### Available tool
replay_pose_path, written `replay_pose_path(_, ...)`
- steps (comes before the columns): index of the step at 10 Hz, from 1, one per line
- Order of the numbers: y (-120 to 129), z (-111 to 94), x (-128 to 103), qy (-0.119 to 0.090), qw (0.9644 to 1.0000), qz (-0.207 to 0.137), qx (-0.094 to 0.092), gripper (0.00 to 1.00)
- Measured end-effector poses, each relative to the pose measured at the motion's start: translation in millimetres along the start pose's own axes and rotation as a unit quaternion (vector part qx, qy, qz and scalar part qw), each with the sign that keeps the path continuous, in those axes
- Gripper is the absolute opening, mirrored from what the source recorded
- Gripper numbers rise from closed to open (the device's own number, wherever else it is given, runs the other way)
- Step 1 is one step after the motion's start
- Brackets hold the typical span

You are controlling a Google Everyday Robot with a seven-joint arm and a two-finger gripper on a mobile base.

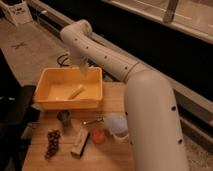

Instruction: Place banana in table surface

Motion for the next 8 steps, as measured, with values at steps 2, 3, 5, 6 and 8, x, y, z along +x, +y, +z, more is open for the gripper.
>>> replay_pose_path(2, -7, 15, 5, -0.077, 0.9928, 0.036, 0.083, 0.62)
replay_pose_path(3, 0, 14, 12, -0.125, 0.9805, 0.062, 0.139, 0.62)
replay_pose_path(5, 5, 6, 23, -0.169, 0.9597, 0.091, 0.205, 0.62)
replay_pose_path(6, 6, 3, 26, -0.177, 0.9550, 0.096, 0.218, 0.62)
replay_pose_path(8, 5, 4, 25, -0.178, 0.9545, 0.096, 0.219, 0.62)
